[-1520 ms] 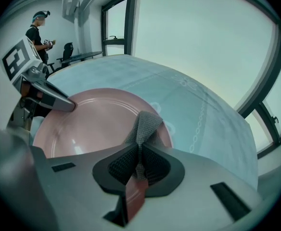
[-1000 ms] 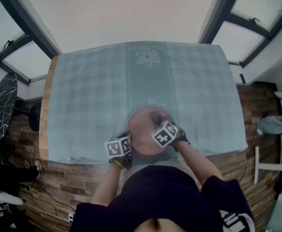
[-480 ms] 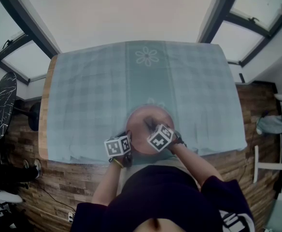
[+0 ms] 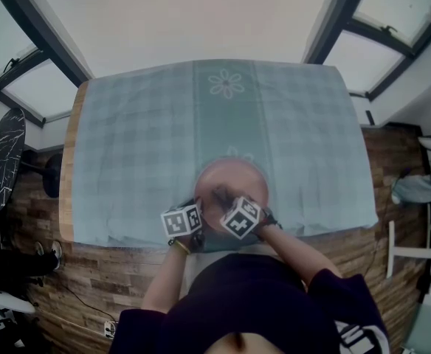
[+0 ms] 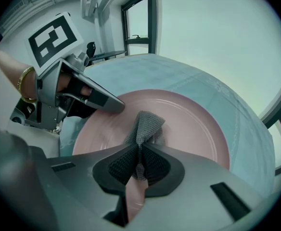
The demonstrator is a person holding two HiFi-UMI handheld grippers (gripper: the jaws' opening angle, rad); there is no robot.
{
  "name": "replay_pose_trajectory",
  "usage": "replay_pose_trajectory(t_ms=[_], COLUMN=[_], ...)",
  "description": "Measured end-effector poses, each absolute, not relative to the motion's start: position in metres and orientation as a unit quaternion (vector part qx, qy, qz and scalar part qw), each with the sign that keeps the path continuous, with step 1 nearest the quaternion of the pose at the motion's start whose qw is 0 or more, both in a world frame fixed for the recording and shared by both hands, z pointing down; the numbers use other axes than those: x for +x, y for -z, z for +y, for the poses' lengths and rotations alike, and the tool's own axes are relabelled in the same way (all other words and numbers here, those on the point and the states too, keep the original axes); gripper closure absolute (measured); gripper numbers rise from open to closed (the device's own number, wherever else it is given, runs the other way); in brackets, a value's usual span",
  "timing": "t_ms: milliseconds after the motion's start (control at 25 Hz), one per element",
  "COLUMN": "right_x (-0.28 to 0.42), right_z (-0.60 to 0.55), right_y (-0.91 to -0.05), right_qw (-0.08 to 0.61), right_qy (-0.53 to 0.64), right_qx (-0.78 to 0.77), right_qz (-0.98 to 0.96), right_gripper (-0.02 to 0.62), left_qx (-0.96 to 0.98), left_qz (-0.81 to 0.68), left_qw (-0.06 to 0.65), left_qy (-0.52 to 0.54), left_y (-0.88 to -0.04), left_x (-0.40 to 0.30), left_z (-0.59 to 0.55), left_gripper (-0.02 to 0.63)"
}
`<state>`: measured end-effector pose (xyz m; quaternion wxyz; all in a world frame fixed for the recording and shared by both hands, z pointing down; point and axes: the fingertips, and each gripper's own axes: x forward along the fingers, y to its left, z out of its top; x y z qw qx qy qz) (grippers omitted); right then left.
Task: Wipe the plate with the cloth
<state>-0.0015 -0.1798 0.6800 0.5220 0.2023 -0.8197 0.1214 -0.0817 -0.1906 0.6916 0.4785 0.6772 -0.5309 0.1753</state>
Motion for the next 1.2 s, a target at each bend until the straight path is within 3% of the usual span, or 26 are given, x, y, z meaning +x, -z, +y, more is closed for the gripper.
replay_pose_trajectory(t_ms=[1000,1200], right_x=[-0.037,-0.032], right_z=[-0.120,-0.105], right_y=[-0.680,-0.683], right_qw=[0.520,0.509], right_qy=[-0.168,-0.223], right_qx=[0.100,0.091], right_qz=[-0.831,-0.826], right_gripper=[0.563,0.563], left_qx=[0.672,0.670], left_qz=[-0.537,-0.539], left_qw=[0.477,0.476], left_qy=[-0.182,-0.185], left_y=[-0.692,-0.692], left_x=[-0.082,-0.082], left_z=[-0.189,-0.188], left_gripper=[0.560,0.560])
